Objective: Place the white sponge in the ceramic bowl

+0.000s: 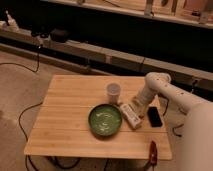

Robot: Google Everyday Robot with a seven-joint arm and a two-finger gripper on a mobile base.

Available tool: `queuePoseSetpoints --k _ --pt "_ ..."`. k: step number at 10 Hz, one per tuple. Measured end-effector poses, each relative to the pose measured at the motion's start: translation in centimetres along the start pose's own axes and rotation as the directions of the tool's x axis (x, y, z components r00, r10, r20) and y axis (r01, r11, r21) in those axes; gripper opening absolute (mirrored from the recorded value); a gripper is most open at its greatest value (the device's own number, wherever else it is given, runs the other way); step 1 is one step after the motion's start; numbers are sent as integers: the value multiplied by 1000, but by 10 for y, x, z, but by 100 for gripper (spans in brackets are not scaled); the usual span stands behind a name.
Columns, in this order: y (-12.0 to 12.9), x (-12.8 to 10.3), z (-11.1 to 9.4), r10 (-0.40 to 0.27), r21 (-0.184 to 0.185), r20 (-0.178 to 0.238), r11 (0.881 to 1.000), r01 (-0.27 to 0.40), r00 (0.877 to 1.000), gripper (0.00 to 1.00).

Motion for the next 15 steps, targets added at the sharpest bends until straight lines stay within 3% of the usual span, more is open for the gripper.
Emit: queuePoseSetpoints --k 3,5,6,8,10,12,14,15 --pt "-5 -10 -27 -32 48 33 998 31 999 1" --pt "-6 -23 -49 -67 75 59 995 62 996 0" --pt "-4 -40 -64 -109 82 86 991 102 990 0" --pt "-4 -80 -77 -203 80 136 978 194 970 0" --pt "-5 -122 -83 -306 69 167 952 299 937 1" --pt "-2 -161 -78 -393 27 182 918 395 901 18" --pt "-1 -193 -64 -468 -39 183 875 482 865 40" --pt "-4 -199 -59 -477 -59 176 868 493 861 50"
